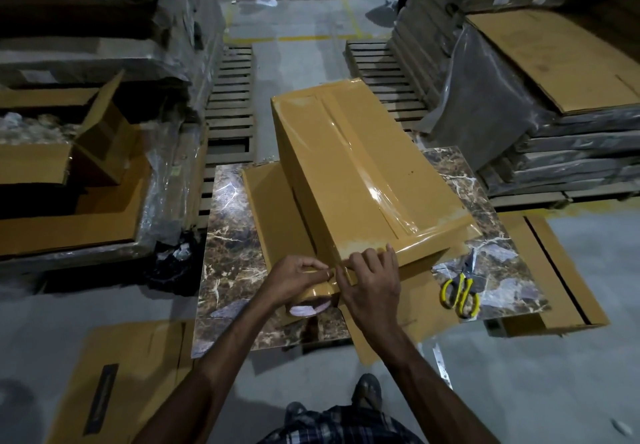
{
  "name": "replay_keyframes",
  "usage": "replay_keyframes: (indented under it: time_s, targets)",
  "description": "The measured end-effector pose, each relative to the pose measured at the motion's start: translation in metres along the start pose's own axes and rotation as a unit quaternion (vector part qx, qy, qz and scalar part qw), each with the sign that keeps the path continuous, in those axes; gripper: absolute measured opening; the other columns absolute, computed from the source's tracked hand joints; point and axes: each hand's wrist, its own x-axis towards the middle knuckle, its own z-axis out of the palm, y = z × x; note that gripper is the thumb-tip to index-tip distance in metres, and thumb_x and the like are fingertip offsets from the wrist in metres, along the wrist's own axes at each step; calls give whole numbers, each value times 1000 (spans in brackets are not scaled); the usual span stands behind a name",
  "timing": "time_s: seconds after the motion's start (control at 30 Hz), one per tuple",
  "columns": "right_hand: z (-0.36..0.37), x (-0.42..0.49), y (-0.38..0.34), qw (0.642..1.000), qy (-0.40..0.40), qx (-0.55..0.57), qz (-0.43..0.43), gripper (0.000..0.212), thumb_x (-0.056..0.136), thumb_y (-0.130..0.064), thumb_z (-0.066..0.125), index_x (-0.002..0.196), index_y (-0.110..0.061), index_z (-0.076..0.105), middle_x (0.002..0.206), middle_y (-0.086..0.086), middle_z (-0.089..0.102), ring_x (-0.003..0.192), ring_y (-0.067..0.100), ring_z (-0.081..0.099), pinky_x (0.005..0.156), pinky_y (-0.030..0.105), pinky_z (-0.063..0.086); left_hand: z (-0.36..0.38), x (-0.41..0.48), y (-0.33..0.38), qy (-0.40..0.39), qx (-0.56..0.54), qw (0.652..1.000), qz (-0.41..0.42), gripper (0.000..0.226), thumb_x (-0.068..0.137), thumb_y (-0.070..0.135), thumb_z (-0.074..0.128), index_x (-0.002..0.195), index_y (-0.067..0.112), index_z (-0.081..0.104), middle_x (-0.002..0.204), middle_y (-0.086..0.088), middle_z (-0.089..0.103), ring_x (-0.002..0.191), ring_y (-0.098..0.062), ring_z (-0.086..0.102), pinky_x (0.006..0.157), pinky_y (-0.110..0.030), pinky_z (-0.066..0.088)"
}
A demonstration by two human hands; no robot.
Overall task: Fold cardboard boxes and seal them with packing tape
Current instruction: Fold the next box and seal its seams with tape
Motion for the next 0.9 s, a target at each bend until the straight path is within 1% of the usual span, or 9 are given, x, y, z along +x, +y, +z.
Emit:
replay_keyframes:
  time_s: [0.1,0.27,0.37,0.43,0.5,0.57,0.63,0.77,0.9]
  targets:
    - [2,-2,-3,1000,-1,-5,10,20,87,-25,79,96,-13,66,91,4,62,89,25,59,116,53,38,-4,2,4,-19,22,1000,1,15,86,42,82,94,30,83,86,18,78,85,-5,70,87,-32,52]
    - [-3,2,-3,999,-11,31,6,24,85,-29,82,100,-17,66,98,1,61,98,23,56,119,51,33,-3,6,10,-20,58,998,16,10,85,42,83,88,33,82,93,17,78,95,-9,71,93,-36,54]
    - [-22,-5,15,988,69,138,25,26,88,-32,80,102,-11,70,104,2,66,102,17,57,107,39,42,-3,5,8,-34,68,997,28,6,87,38,81,84,33,82,91,15,79,95,-11,73,99,-40,55]
    - [-37,-11,45,966,151,173,120,21,94,-26,71,98,-6,69,98,7,66,94,21,58,88,32,48,-5,5,7,-46,72,996,31,5,87,39,81,84,35,82,93,14,80,97,-15,75,102,-45,55]
    - [-39,-19,96,924,176,164,299,17,100,-24,62,99,-7,68,93,9,67,88,26,61,76,35,48,-6,5,8,-50,74,996,28,8,85,43,81,85,36,82,93,14,80,97,-16,75,102,-47,55]
    - [-30,-25,154,879,113,126,445,27,98,-30,62,100,-5,71,93,18,71,90,35,66,77,37,49,-6,5,9,-48,73,996,23,21,77,54,80,85,35,82,93,13,80,96,-18,75,101,-48,55]
    - [-18,-34,202,840,-24,74,537,43,93,-41,62,103,-1,75,98,30,72,97,46,68,85,45,52,-5,6,9,-45,67,997,19,22,77,53,81,86,34,83,94,13,80,97,-16,75,102,-48,54]
    - [9,-50,259,796,-201,9,570,69,79,-60,60,103,3,74,105,30,70,104,46,67,85,46,55,-2,5,7,-39,54,998,6,5,87,36,82,87,31,84,95,14,80,98,-10,74,105,-47,53]
    - [24,-35,261,794,-231,-32,561,65,85,-54,77,112,4,67,116,32,64,110,48,65,90,49,54,2,2,7,-24,47,999,-3,8,86,38,82,87,31,84,95,15,80,98,-8,73,106,-45,52]
